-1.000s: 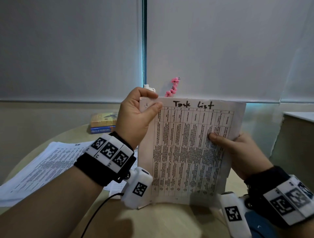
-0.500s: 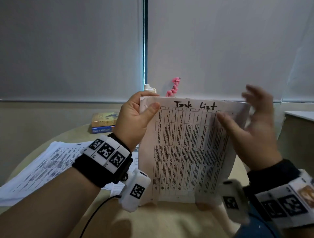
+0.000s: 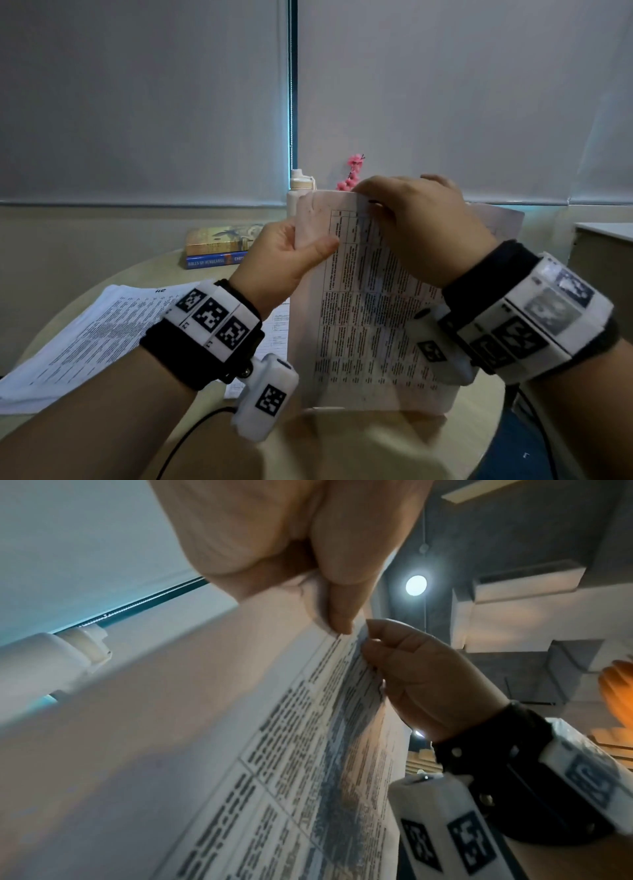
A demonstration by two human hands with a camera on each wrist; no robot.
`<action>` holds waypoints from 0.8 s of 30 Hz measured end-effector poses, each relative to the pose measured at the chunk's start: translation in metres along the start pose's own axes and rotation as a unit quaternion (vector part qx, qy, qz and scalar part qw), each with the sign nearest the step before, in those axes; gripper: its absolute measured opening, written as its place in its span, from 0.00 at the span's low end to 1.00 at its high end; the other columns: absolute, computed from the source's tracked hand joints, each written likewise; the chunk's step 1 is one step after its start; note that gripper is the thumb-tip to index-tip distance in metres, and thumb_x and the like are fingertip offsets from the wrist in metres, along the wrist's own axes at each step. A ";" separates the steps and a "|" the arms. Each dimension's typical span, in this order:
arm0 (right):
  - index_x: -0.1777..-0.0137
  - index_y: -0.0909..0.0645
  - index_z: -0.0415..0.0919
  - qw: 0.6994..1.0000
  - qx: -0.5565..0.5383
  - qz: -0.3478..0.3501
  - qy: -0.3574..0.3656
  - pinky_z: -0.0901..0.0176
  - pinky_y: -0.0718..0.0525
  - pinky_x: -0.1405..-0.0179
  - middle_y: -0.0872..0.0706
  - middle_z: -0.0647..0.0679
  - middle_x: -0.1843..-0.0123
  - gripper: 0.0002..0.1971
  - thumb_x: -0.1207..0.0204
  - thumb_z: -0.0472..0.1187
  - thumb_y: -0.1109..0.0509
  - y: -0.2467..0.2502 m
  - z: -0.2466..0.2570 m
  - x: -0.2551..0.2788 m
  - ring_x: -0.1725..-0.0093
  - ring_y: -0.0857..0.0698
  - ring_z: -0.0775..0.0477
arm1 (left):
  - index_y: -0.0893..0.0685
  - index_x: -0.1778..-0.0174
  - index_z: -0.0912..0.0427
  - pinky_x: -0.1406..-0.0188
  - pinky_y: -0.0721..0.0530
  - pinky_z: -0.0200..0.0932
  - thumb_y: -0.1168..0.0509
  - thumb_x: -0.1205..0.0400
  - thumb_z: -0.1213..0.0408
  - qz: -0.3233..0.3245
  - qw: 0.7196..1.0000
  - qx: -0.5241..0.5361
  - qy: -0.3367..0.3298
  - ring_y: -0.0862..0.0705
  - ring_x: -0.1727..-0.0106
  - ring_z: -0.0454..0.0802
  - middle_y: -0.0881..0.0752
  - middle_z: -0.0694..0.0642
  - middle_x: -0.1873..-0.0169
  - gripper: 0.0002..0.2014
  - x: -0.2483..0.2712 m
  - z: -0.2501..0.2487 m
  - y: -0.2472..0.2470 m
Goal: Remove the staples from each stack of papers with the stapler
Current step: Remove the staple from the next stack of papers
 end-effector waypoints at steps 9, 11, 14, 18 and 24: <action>0.33 0.24 0.43 0.948 -0.203 -0.124 -0.210 0.62 0.29 0.47 0.18 0.47 0.46 0.16 0.18 0.44 0.40 -0.007 -0.117 0.005 0.47 0.21 0.47 | 0.13 0.56 0.61 0.61 0.10 0.44 0.34 0.19 0.70 -0.097 0.987 -0.030 0.121 0.09 0.64 0.49 0.07 0.54 0.61 0.05 -0.009 0.051 0.058; 0.35 0.24 0.41 0.939 -0.180 -0.062 -0.285 0.56 0.26 0.47 0.17 0.43 0.46 0.14 0.19 0.42 0.38 -0.042 -0.157 0.024 0.51 0.21 0.45 | 0.13 0.53 0.64 0.60 0.09 0.47 0.35 0.19 0.72 -0.095 0.980 -0.034 0.172 0.09 0.64 0.50 0.08 0.58 0.58 0.05 -0.006 0.071 0.075; 0.31 0.27 0.41 0.912 -0.104 0.209 -0.338 0.53 0.24 0.42 0.18 0.38 0.36 0.21 0.22 0.45 0.32 -0.126 -0.186 0.062 0.45 0.20 0.41 | 0.15 0.49 0.67 0.63 0.10 0.49 0.36 0.18 0.72 -0.090 0.968 -0.058 0.227 0.09 0.65 0.54 0.09 0.62 0.59 0.06 0.001 0.096 0.091; 0.26 0.32 0.39 0.848 0.003 0.413 -0.332 0.52 0.29 0.30 0.26 0.39 0.26 0.30 0.24 0.54 0.34 -0.183 -0.193 0.102 0.28 0.26 0.39 | 0.15 0.44 0.66 0.43 0.16 0.64 0.35 0.19 0.68 -0.102 0.956 -0.081 0.262 0.10 0.53 0.63 0.09 0.66 0.54 0.10 0.009 0.112 0.106; 0.72 0.29 0.38 0.828 0.062 0.448 -0.332 0.57 0.29 0.56 0.24 0.44 0.69 0.23 0.20 0.53 0.40 -0.212 -0.187 0.099 0.57 0.21 0.42 | 0.16 0.43 0.71 0.42 0.17 0.62 0.34 0.20 0.69 -0.110 0.955 -0.076 0.264 0.12 0.50 0.65 0.12 0.70 0.49 0.12 0.014 0.118 0.104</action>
Point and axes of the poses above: each hand's wrist, its own x-axis away from the middle knuckle, its own y-axis out of the back of the hand, z = x × y, the point moved 7 cm from there along -x, towards the middle knuckle
